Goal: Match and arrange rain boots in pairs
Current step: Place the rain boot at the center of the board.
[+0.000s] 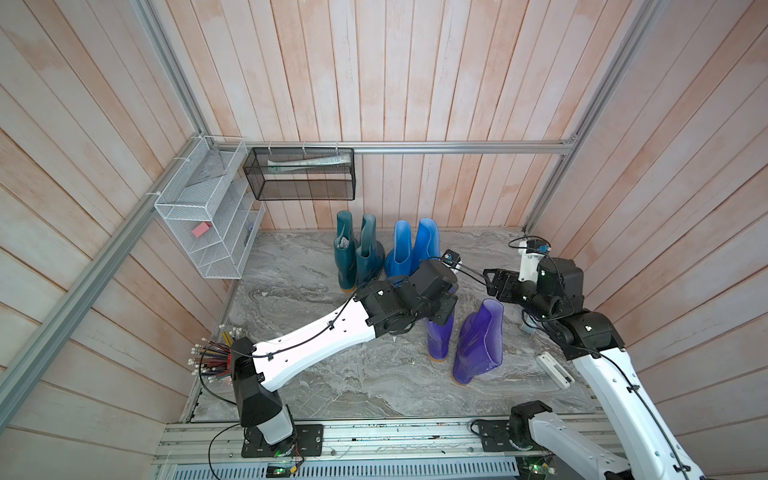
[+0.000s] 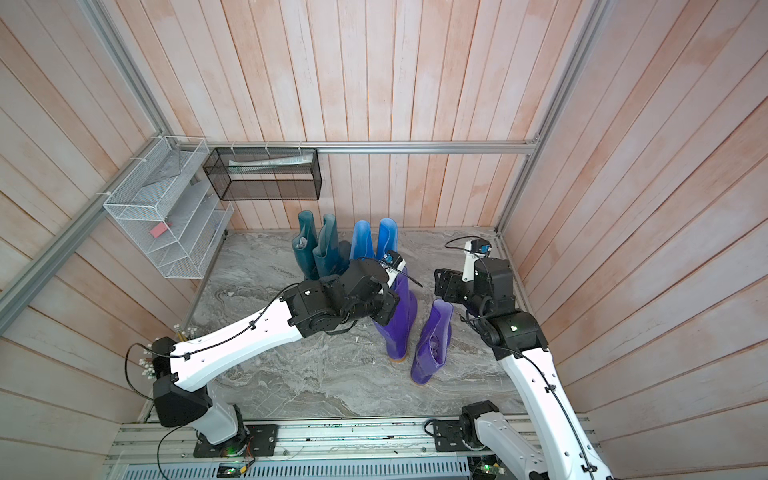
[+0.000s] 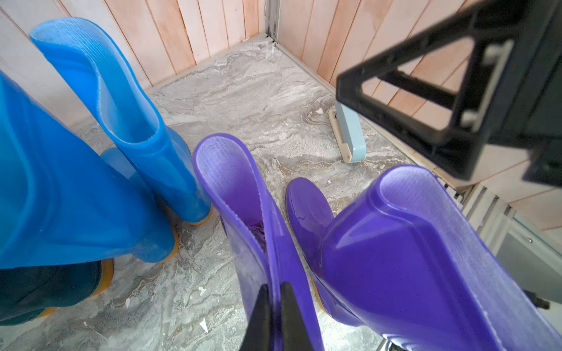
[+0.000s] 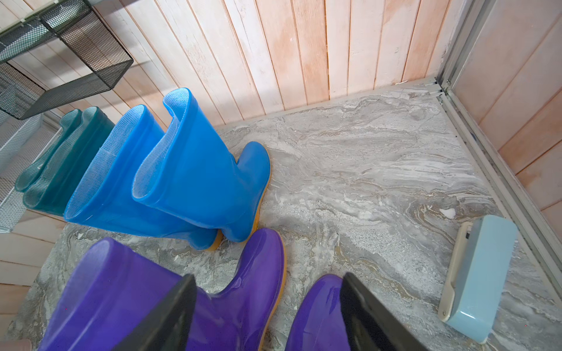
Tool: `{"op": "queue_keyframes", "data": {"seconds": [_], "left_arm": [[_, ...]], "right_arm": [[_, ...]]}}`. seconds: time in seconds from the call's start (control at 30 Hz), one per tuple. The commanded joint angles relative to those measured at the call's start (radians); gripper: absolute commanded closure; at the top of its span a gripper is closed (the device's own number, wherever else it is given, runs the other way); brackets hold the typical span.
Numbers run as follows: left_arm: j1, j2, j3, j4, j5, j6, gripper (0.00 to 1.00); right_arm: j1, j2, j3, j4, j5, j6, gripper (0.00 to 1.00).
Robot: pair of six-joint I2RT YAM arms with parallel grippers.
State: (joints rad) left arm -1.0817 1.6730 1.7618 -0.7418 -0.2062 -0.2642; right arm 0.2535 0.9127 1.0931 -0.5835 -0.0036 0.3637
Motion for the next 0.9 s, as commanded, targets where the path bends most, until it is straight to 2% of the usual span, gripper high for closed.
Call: {"op": "queue_keyframes", "data": {"seconds": [0.0, 0.37, 0.87], "left_arm": [[0.024, 0.012, 0.064, 0.154, 0.012, 0.043, 1.00], [0.064, 0.092, 0.125, 0.269, 0.044, 0.098, 1.00], [0.118, 0.228, 0.145, 0.530, 0.048, 0.179, 1.00]], "right_arm": [[-0.006, 0.001, 0.005, -0.015, 0.013, -0.002, 0.24], [-0.011, -0.001, 0.001, -0.018, 0.013, -0.004, 0.24], [-0.013, -0.022, 0.007, -0.047, 0.022, 0.000, 0.24]]}}
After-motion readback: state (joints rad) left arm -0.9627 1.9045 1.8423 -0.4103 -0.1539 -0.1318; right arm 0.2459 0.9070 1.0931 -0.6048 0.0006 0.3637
